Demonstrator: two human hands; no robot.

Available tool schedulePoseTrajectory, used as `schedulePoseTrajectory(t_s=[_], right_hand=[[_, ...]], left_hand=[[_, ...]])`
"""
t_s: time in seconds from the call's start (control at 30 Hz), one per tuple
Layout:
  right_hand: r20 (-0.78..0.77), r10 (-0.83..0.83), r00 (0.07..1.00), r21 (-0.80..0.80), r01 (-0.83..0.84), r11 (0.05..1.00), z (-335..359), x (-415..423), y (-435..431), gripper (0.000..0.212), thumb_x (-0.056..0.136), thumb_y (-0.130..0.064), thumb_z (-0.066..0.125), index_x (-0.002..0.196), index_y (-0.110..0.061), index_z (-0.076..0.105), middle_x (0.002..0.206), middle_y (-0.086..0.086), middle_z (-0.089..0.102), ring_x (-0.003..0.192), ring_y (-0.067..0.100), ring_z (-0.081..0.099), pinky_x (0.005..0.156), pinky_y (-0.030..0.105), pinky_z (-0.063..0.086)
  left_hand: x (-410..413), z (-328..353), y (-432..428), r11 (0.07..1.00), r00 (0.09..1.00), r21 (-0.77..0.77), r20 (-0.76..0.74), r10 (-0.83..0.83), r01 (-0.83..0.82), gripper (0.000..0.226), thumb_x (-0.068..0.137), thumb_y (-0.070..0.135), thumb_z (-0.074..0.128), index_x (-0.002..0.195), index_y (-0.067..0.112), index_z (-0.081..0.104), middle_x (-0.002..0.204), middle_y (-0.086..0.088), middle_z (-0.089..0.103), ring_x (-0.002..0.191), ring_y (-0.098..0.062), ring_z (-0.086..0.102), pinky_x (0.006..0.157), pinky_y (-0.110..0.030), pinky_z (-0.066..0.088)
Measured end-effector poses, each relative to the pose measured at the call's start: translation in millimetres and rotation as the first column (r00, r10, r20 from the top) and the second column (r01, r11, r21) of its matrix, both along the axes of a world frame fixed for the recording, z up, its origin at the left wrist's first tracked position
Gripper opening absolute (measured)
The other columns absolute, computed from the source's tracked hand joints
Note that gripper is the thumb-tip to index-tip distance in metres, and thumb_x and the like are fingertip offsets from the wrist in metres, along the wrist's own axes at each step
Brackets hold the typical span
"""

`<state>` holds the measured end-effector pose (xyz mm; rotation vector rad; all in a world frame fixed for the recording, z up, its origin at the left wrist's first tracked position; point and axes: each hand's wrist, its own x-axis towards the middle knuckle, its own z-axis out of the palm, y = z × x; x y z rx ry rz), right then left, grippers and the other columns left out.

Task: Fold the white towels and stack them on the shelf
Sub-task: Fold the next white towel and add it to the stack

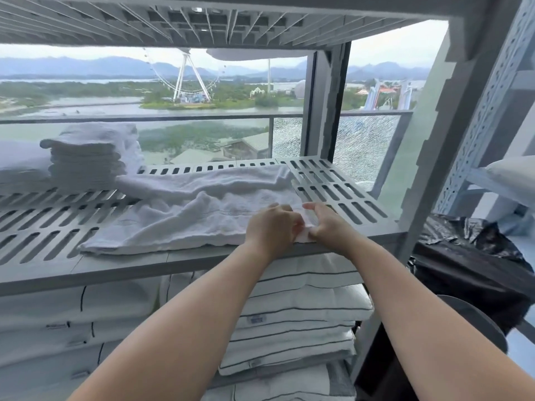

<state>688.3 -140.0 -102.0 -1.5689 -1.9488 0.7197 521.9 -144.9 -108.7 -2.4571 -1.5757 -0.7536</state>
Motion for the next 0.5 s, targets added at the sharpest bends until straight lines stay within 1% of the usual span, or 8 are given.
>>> schedulePoseTrajectory(t_s=[0.07,0.17,0.23,0.3,0.37,0.43,0.47,0.5], right_hand=[[0.029,0.001,1.000,-0.009,-0.001,1.000,1,0,0,0.067,0.088,-0.005,0.050,0.152,-0.018,0.034,0.156,0.008,0.037,0.143,0.023,0.033,0.118,0.042,0.029],[0.030,0.004,1.000,-0.022,-0.003,1.000,2,0,2,0.069,0.090,-0.001,0.045,0.155,-0.015,0.029,0.159,0.011,0.032,0.147,0.024,0.027,0.120,0.043,0.024],[0.050,0.007,0.999,-0.032,-0.005,0.999,3,1,3,0.073,0.088,0.003,0.043,0.157,-0.014,0.026,0.162,0.012,0.027,0.150,0.023,0.022,0.122,0.042,0.020],[0.055,0.013,0.998,-0.038,-0.011,0.999,5,1,4,0.076,0.088,0.005,0.042,0.159,-0.016,0.022,0.164,0.011,0.022,0.152,0.023,0.017,0.123,0.041,0.017],[0.060,0.037,0.997,-0.037,-0.035,0.999,7,1,4,0.077,0.089,0.004,0.044,0.159,-0.016,0.019,0.164,0.011,0.021,0.151,0.024,0.018,0.123,0.038,0.016],[0.051,0.053,0.997,-0.036,-0.051,0.998,8,5,3,0.077,0.091,0.002,0.050,0.159,-0.016,0.020,0.162,0.011,0.027,0.148,0.026,0.026,0.121,0.036,0.021],[0.036,0.056,0.998,-0.042,-0.055,0.998,7,7,2,0.076,0.091,0.001,0.053,0.159,-0.017,0.022,0.160,0.011,0.031,0.146,0.027,0.031,0.120,0.038,0.024],[0.010,0.060,0.998,-0.053,-0.060,0.997,5,7,2,0.075,0.091,0.001,0.054,0.158,-0.017,0.025,0.159,0.011,0.034,0.145,0.027,0.033,0.120,0.040,0.026]], left_hand=[[0,-4,0,0.999,0.992,0.001,0.123,0.032,-0.032,0.021,0.099,0.035,0.055,0.106,0.031,0.074,0.105,0.006,0.068,0.101,-0.019,0.061,0.073,-0.034,0.052],[0,-4,-2,0.999,0.939,0.007,0.342,0.045,-0.050,0.018,0.097,0.036,0.061,0.101,0.027,0.076,0.091,0.007,0.067,0.081,-0.017,0.063,0.066,-0.033,0.053],[0,-3,-6,0.997,0.911,0.066,0.413,0.018,-0.049,0.016,0.096,0.037,0.065,0.098,0.025,0.076,0.084,0.010,0.064,0.074,-0.014,0.060,0.062,-0.030,0.049],[-2,-4,-12,0.987,0.910,0.149,0.416,-0.010,-0.057,0.015,0.095,0.036,0.066,0.097,0.025,0.076,0.084,0.010,0.064,0.074,-0.013,0.058,0.060,-0.029,0.047],[-4,-10,-18,0.981,0.936,0.194,0.350,-0.042,-0.029,0.015,0.095,0.036,0.066,0.095,0.025,0.076,0.087,0.010,0.065,0.078,-0.013,0.059,0.059,-0.029,0.047],[-2,-19,-23,0.983,0.972,0.183,0.225,-0.067,0.025,0.015,0.094,0.037,0.066,0.094,0.027,0.077,0.089,0.010,0.065,0.085,-0.015,0.060,0.060,-0.029,0.048],[-2,-22,-24,0.984,0.980,0.175,0.189,-0.068,0.034,0.015,0.094,0.037,0.066,0.094,0.028,0.078,0.089,0.010,0.064,0.088,-0.016,0.059,0.060,-0.029,0.048],[-1,-25,-25,0.985,0.981,0.173,0.186,-0.063,0.030,0.014,0.093,0.037,0.067,0.095,0.028,0.078,0.089,0.010,0.064,0.090,-0.016,0.058,0.060,-0.030,0.048]])
